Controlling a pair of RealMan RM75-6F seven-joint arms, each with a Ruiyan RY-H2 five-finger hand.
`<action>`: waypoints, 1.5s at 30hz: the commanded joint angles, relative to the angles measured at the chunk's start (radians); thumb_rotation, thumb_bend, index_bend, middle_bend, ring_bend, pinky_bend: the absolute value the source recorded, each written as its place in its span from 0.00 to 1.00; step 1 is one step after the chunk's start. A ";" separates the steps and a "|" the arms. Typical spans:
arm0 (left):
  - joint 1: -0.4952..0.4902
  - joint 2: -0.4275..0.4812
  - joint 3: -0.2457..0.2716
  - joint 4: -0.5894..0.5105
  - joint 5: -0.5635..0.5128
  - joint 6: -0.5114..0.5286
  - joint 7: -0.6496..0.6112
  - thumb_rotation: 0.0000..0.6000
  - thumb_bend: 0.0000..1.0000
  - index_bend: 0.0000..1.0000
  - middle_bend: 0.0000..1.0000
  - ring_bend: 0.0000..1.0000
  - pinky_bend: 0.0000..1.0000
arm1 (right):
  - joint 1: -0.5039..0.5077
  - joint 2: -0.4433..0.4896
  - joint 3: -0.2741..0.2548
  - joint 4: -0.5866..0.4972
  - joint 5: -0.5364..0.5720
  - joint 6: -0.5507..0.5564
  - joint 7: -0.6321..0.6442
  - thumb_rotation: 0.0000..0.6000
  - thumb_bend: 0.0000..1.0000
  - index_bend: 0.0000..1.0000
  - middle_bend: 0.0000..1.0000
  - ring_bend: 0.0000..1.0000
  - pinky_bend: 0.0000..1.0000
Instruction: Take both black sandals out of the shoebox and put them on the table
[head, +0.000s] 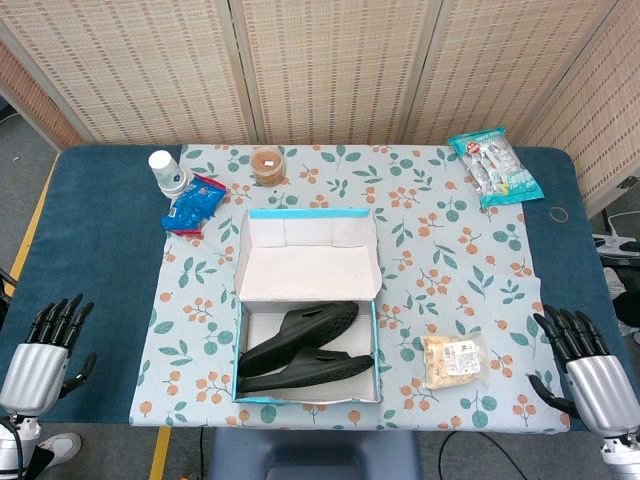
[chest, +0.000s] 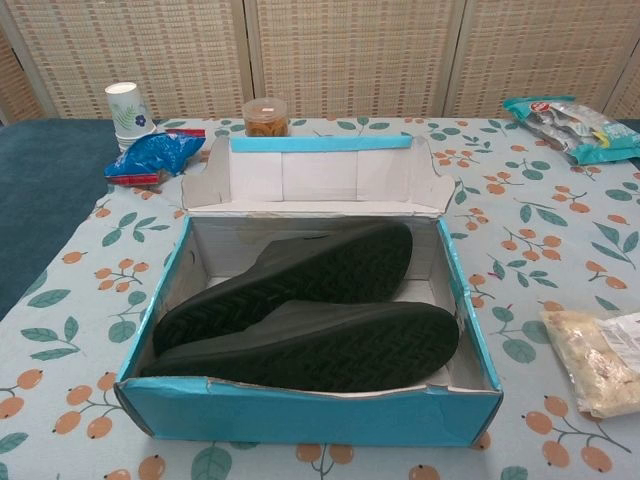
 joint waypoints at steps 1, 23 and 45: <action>-0.001 -0.002 0.003 -0.001 0.004 -0.003 0.000 1.00 0.41 0.03 0.00 0.00 0.11 | 0.002 -0.002 0.000 0.000 0.000 -0.005 -0.002 0.93 0.20 0.00 0.00 0.00 0.00; -0.257 0.177 0.076 -0.701 0.118 -0.361 -0.150 1.00 0.40 0.11 0.02 0.00 0.21 | -0.005 0.038 -0.043 -0.013 -0.093 0.044 0.081 0.93 0.20 0.00 0.00 0.00 0.00; -0.401 -0.322 -0.134 -0.689 -0.575 -0.358 0.533 1.00 0.30 0.14 0.05 0.06 0.32 | -0.034 0.080 -0.055 0.023 -0.136 0.143 0.210 0.93 0.20 0.00 0.00 0.00 0.00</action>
